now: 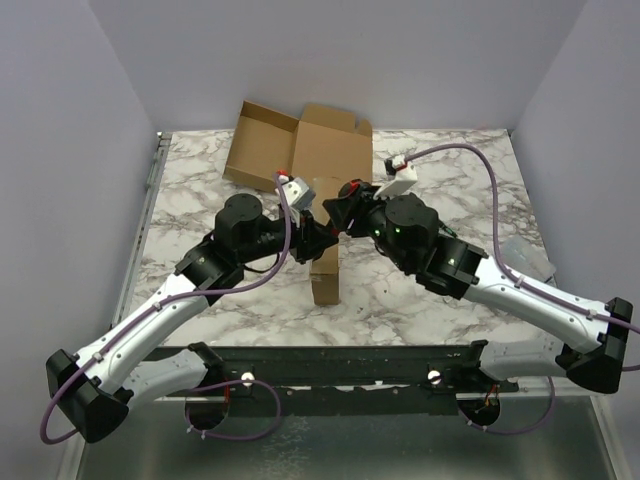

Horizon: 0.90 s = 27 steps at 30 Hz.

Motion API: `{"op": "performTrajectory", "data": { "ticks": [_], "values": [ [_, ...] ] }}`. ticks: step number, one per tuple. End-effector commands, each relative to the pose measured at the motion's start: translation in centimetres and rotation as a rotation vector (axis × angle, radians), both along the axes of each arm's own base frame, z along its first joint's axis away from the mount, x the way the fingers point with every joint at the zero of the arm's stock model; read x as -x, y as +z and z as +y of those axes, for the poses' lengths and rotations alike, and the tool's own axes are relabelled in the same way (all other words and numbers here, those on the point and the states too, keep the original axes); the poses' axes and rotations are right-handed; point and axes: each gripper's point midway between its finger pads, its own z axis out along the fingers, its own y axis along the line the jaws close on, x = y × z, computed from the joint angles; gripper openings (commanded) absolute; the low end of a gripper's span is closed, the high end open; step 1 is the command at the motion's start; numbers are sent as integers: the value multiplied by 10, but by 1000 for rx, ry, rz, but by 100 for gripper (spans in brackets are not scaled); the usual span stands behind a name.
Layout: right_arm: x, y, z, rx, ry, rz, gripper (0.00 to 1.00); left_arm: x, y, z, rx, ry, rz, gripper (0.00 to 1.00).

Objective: Unpack the express box
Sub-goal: Adjust the knife, then adjust the express box at the center of the board.

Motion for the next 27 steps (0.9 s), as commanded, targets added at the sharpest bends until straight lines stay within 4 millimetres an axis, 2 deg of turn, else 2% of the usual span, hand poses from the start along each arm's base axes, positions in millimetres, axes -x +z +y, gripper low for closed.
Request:
{"op": "performTrajectory", "data": {
  "ticks": [1,2,3,5,6,8,12,16,18,21,25,27],
  "values": [
    [7,17,-11,-156,-3,-79,0,-1,36,0,71,2,-70,0],
    [7,16,-14,-148,-9,-82,1,-2,35,1,74,14,-60,1],
    [5,16,-16,-121,-17,-84,1,-5,34,2,77,33,-46,12],
    [-2,7,-29,-15,-84,-59,1,-9,31,7,81,86,-1,47],
    [-6,10,-38,30,-134,-41,1,-13,28,11,78,130,27,60],
    [-5,2,-49,186,-131,-40,0,-18,18,23,67,219,112,71],
    [-3,-8,-78,348,-159,-89,0,-19,-24,43,66,343,347,80],
    [-2,-14,-94,449,-194,-77,0,-18,-69,41,78,377,509,83],
    [3,-14,-86,436,-132,-83,0,-23,-80,39,68,392,526,84],
    [9,-13,-73,391,-39,-125,1,-31,-82,32,101,383,521,84],
    [11,-27,-65,402,-15,-90,0,-43,-93,27,116,427,563,84],
    [11,-28,-60,353,-19,-88,0,-46,-96,25,167,456,608,84]
  ]
}}
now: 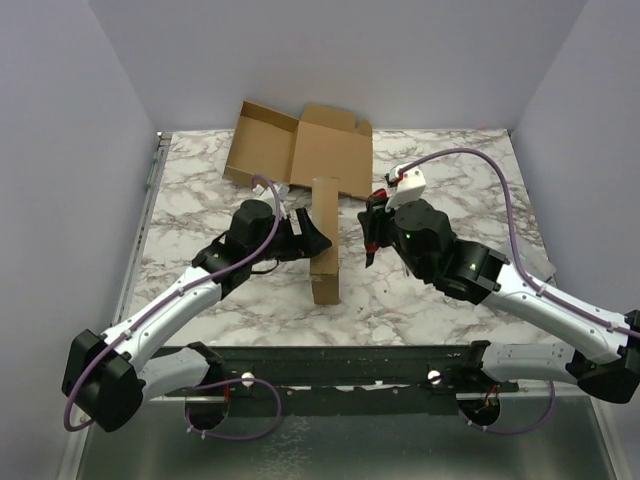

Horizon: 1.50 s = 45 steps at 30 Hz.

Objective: Unpack the express box
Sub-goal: Adjust the express box at the center of the board, then cut the express box at the center of the board.

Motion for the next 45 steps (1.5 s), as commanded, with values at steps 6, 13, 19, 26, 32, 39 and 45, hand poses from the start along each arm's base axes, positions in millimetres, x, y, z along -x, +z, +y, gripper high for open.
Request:
{"op": "performTrajectory", "data": {
  "ticks": [6,13,19,26,32,39,45],
  "values": [
    [-6,3,2,-128,-79,-11,0,-12,23,-31,346,124,34,83],
    [-3,4,-6,-66,-70,-25,0,-20,8,-19,104,229,43,99],
    [6,1,-10,-49,-35,-16,0,-46,15,5,-95,363,29,99],
    [29,19,2,11,34,-149,0,-58,1,-13,-220,345,171,99],
    [36,28,18,-10,140,-207,1,-57,-11,-24,-250,329,211,99],
    [50,39,48,-4,217,-282,0,-62,-28,-14,-340,387,213,98],
    [69,38,62,-7,246,-354,0,-66,-35,-10,-382,415,216,90]
  ]
}}
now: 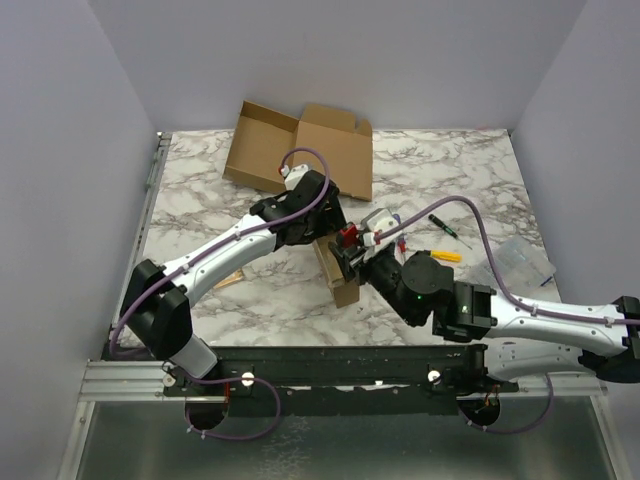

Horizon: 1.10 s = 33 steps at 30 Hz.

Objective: Unpack the express box
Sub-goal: Cut the express box at the center of the board.

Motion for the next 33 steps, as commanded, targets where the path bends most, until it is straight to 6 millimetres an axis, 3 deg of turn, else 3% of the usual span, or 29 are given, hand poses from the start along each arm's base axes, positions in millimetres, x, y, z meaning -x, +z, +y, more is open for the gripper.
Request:
{"op": "performTrajectory", "data": {
  "ticks": [1,11,20,26,33],
  "values": [
    [5,9,4,-26,-14,-93,0,-2,-9,12,-83,42,16,89],
    [5,-1,7,-41,-39,-188,0,2,-13,10,-64,72,65,76],
    [26,11,25,-75,-23,-218,0,3,-9,4,-27,102,101,60],
    [26,-1,29,-14,-97,-255,0,9,-14,6,-29,131,148,47],
    [23,1,25,2,-139,-281,0,14,-24,14,-71,159,189,31]
  ]
}}
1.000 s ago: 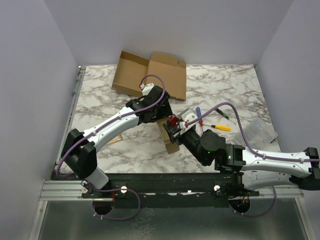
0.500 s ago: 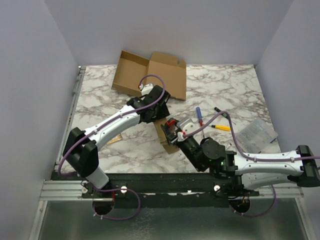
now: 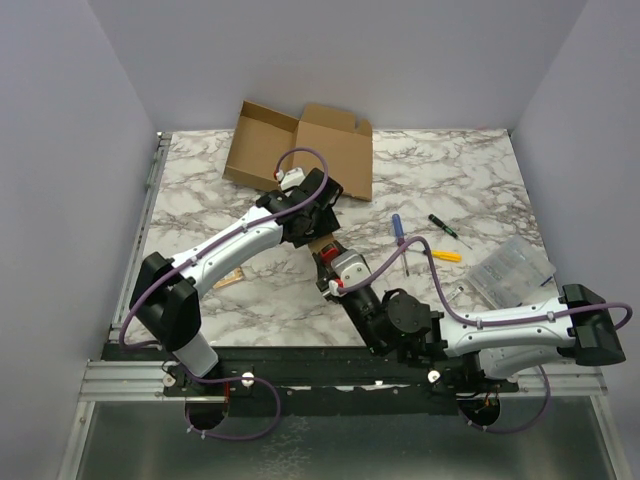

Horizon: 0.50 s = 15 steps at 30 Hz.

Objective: Unpack the express box
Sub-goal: Cut the express box at the center of the board.

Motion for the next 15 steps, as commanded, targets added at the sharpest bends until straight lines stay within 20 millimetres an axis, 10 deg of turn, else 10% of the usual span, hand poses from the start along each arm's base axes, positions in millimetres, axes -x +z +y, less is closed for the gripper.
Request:
{"op": "performTrajectory", "data": {
  "ticks": [1,15],
  "values": [
    [-3,20,-12,-67,-66,-22,0,9,-9,5,-32,28,67,29],
    [7,9,-14,-44,-71,-18,0,10,-16,5,-44,66,118,0]
  ]
}}
